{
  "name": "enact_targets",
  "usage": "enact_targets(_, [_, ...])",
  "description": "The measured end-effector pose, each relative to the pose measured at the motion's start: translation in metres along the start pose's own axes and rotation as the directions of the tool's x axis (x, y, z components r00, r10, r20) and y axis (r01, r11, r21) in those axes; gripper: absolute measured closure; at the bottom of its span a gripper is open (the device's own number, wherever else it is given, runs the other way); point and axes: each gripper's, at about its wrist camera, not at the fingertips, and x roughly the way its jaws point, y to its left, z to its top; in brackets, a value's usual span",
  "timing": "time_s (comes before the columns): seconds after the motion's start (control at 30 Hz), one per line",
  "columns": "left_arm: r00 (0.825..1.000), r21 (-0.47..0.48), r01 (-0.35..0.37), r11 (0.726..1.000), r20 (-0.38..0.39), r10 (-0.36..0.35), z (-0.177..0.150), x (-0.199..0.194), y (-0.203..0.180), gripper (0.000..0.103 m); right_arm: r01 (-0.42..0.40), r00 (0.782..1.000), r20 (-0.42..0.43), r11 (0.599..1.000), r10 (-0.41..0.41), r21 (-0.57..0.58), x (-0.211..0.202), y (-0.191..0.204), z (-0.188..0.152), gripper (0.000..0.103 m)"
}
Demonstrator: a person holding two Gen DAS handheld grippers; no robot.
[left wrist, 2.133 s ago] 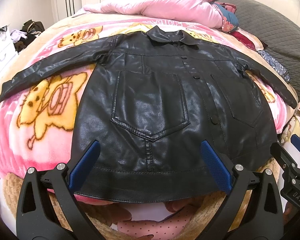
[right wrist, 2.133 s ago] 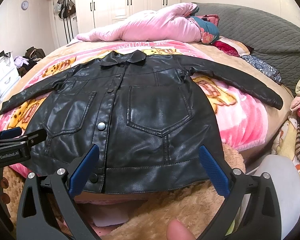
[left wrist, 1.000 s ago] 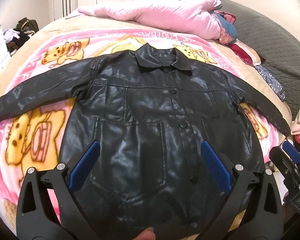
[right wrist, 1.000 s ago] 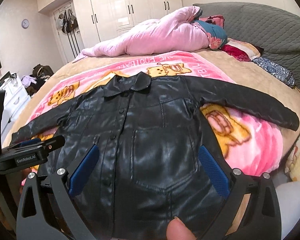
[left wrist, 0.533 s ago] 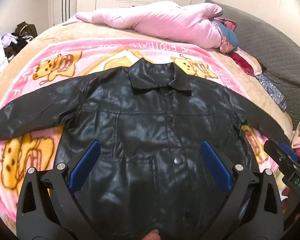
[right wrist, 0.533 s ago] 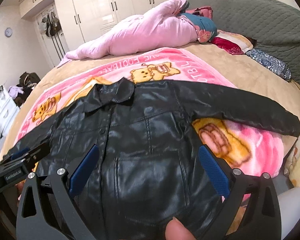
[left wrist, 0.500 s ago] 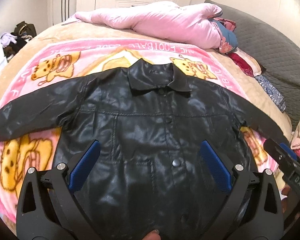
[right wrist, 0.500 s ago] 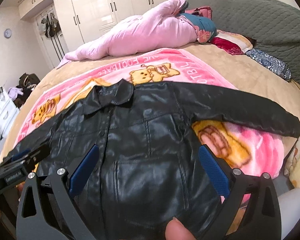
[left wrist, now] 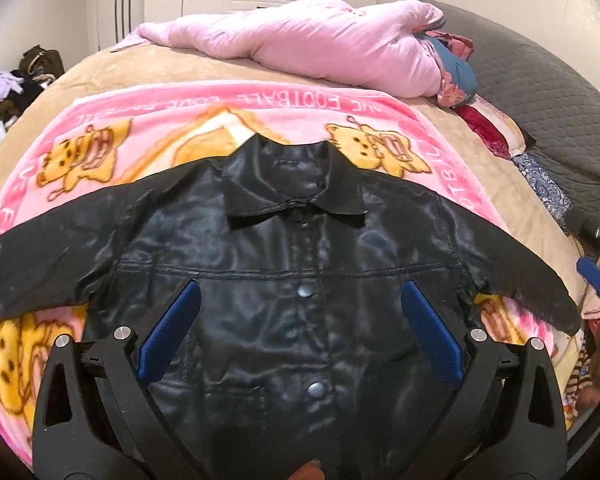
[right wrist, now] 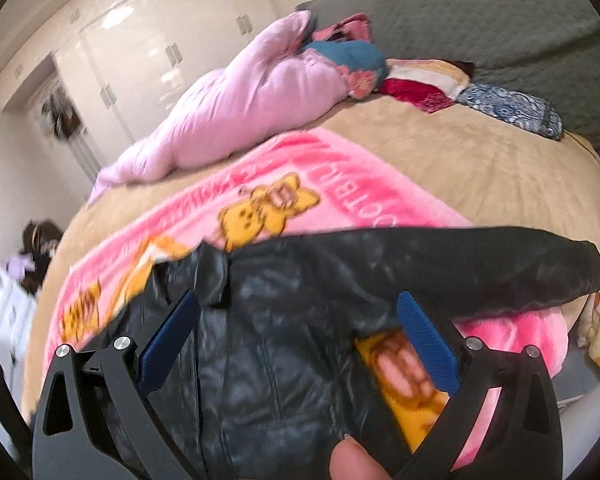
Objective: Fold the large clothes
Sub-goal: 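Move the right tool to the jacket sleeve nearest it and grasp its cuff, then lift the sleeve with the right tool and fold it across the jacket front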
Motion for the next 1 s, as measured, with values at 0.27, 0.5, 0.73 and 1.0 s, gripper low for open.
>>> enact_targets(0.27, [0.999, 0.033, 0.035, 0.999, 0.01, -0.036, 0.017, 0.025, -0.031, 0.009, 0.073, 0.994, 0.066, 0.985, -0.084, 0.154, 0.012, -0.048, 0.034, 0.004])
enact_targets(0.5, [0.995, 0.106, 0.093, 0.99, -0.037, -0.09, 0.02, 0.065, -0.067, 0.009, 0.201, 0.976, 0.033, 0.944, -0.217, 0.263, 0.05, -0.102, 0.022, 0.004])
enact_targets(0.73, [0.984, 0.174, 0.159, 0.972, -0.114, -0.14, 0.016, 0.111, -0.107, 0.009, 0.301, 0.946, -0.01, 0.863, -0.325, 0.406, 0.065, -0.159, 0.001, 0.004])
enact_targets(1.0, [0.966, 0.202, 0.218, 0.955, -0.187, -0.181, 0.011, 0.158, -0.144, 0.017, 0.336, 0.91, 0.002, 0.74, -0.415, 0.583, 0.046, -0.214, -0.021, 0.004])
